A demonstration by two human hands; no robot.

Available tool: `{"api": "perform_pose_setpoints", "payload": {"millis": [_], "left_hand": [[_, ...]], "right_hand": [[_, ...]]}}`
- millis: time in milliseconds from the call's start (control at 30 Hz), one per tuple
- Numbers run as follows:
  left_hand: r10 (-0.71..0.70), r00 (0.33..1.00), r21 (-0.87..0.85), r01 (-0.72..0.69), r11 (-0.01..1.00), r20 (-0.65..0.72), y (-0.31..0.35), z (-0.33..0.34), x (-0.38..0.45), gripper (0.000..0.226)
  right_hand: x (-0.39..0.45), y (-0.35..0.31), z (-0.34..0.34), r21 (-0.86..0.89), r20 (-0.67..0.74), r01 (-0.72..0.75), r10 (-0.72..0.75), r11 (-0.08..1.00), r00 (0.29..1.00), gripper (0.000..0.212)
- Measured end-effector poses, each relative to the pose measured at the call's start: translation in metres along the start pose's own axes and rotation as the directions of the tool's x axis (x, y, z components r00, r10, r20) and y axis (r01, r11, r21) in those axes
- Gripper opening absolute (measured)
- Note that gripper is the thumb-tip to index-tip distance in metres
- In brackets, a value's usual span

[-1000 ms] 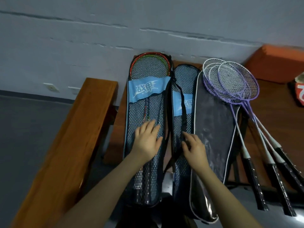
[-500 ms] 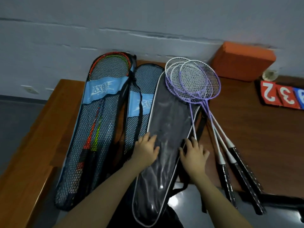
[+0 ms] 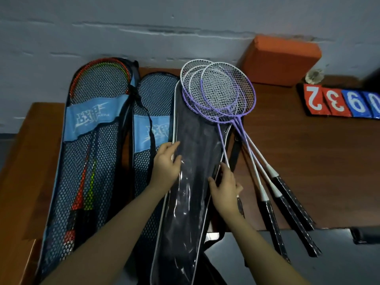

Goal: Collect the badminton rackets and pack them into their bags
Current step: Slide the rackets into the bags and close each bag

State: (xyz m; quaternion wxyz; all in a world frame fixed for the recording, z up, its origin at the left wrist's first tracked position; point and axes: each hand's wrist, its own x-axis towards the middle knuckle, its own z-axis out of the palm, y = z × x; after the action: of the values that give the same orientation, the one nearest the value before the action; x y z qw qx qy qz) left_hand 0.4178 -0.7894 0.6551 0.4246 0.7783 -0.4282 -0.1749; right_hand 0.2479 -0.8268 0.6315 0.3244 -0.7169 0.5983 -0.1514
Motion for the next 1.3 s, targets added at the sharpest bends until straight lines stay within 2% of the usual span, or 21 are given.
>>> {"api": "perform_pose_setpoints", "payload": {"millis": [100, 300, 500, 633, 700, 767, 900, 967, 1100, 1200, 1300], "left_hand": [[0.055, 0.997, -0.03, -0.057, 0.998, -0.052, 0.012, -0.009, -0.007, 0.04], [-0.015, 0.998, -0.022, 0.013, 1.0, -0.067, 0.03, -0.032, -0.027, 0.037], [-0.078, 0.995, -0.016, 0.077, 0.997, -0.059, 0.016, -0.051, -0.03, 0.039], [-0.13, 0.991, -0.021, 0.13, 0.991, -0.008, 0.001, -0.061, -0.032, 0.046], [-0.146, 0.989, -0.013, 0.146, 0.989, 0.026, -0.008, -0.062, -0.028, 0.051], [-0.164, 0.983, 0.044, 0.161, 0.986, 0.082, -0.016, -0.062, -0.023, 0.055], [-0.106, 0.991, 0.35, 0.069, 0.934, 0.085, -0.029, -0.056, -0.016, 0.054], [-0.121, 0.984, 0.435, 0.052, 0.899, 0.133, -0.028, -0.052, -0.015, 0.055], [-0.063, 0.987, 0.49, -0.016, 0.872, 0.145, -0.032, -0.037, -0.02, 0.048], [0.001, 0.981, 0.453, -0.091, 0.887, 0.195, -0.021, -0.02, -0.025, 0.044], [0.024, 0.961, 0.4, -0.137, 0.906, 0.277, -0.006, 0.005, -0.026, 0.052]], "right_hand": [[-0.003, -0.001, 0.004, 0.053, -0.03, 0.001, 0.0, 0.999, 1.0, 0.051], [-0.007, -0.01, 0.016, 0.019, -0.06, 0.064, -0.063, 0.998, 0.996, 0.045], [0.006, -0.031, 0.017, 0.298, -0.006, -0.052, 0.056, 0.953, 0.998, 0.044], [0.004, -0.043, 0.021, 0.474, -0.015, 0.009, -0.002, 0.881, 1.0, 0.039], [0.005, -0.048, 0.02, 0.481, -0.014, 0.047, -0.046, 0.876, 0.999, 0.032], [0.008, -0.048, 0.021, 0.434, -0.001, 0.081, -0.089, 0.897, 0.996, 0.032], [0.016, -0.045, 0.02, 0.246, 0.016, 0.153, -0.162, 0.957, 0.987, 0.034], [0.021, -0.044, 0.015, 0.198, 0.047, 0.146, -0.158, 0.969, 0.986, 0.037], [0.031, -0.036, 0.003, 0.135, 0.127, 0.148, -0.165, 0.98, 0.978, 0.035], [0.04, -0.025, -0.008, -0.123, 0.043, 0.23, -0.226, 0.965, 0.973, 0.029], [0.054, -0.012, -0.019, -0.289, -0.026, 0.197, -0.213, 0.937, 0.977, 0.032]]}}
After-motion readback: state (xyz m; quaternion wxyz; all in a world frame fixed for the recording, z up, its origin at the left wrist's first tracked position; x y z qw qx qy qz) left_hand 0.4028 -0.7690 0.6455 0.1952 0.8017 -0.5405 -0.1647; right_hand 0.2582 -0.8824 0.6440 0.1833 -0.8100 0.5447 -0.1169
